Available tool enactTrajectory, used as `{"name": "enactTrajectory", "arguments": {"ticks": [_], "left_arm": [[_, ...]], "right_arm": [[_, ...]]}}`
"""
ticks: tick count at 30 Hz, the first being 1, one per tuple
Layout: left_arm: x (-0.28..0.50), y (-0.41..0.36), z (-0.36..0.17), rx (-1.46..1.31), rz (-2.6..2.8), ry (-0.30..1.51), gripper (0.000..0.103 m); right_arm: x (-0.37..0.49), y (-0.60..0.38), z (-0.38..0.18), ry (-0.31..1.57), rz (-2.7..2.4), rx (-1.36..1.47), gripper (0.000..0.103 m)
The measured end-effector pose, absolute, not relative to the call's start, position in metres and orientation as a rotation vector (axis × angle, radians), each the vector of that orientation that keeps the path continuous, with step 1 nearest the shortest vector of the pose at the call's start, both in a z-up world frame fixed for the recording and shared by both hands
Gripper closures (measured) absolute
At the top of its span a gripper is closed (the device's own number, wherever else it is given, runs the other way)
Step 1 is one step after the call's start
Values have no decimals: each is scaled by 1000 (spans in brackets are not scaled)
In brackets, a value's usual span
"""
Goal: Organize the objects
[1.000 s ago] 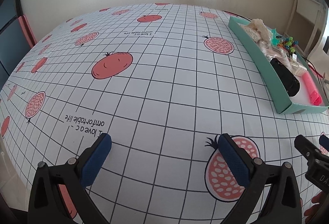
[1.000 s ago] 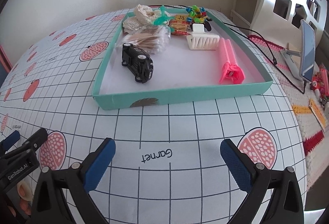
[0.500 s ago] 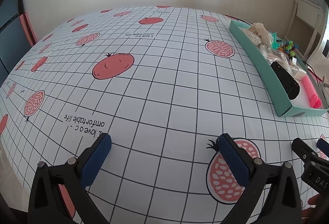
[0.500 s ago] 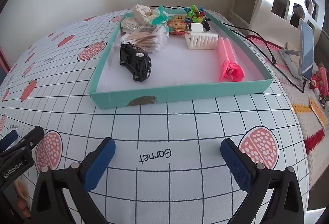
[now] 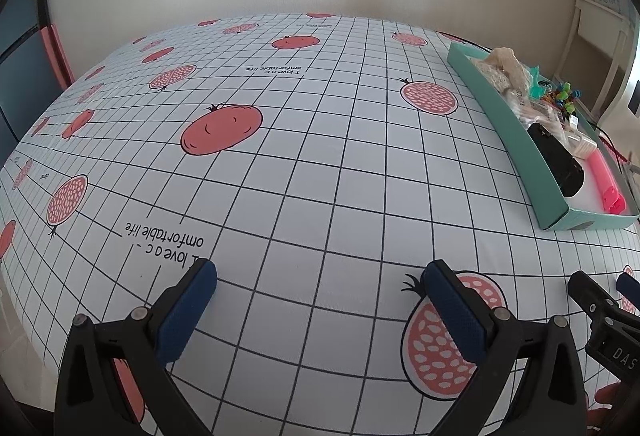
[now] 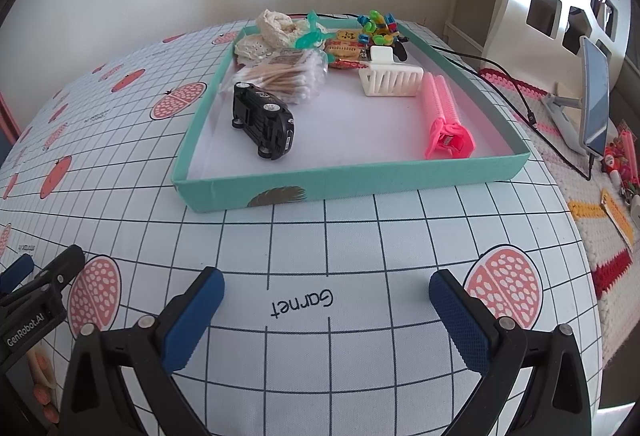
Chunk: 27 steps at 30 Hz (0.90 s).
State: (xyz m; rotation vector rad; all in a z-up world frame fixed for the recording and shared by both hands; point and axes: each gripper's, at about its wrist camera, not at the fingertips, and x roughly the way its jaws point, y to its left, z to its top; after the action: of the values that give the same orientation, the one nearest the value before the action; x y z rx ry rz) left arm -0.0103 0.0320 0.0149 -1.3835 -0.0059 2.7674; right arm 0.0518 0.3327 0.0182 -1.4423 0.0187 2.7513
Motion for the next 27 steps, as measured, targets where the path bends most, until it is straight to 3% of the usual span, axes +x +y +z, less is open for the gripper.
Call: {"name": "enactTrajectory", "arguments": {"ticks": [27], "left_arm": [[-10, 34, 14, -1384, 2771, -9, 0]], "right_arm": [[52, 333, 19, 18, 2753, -1438, 0]]}}
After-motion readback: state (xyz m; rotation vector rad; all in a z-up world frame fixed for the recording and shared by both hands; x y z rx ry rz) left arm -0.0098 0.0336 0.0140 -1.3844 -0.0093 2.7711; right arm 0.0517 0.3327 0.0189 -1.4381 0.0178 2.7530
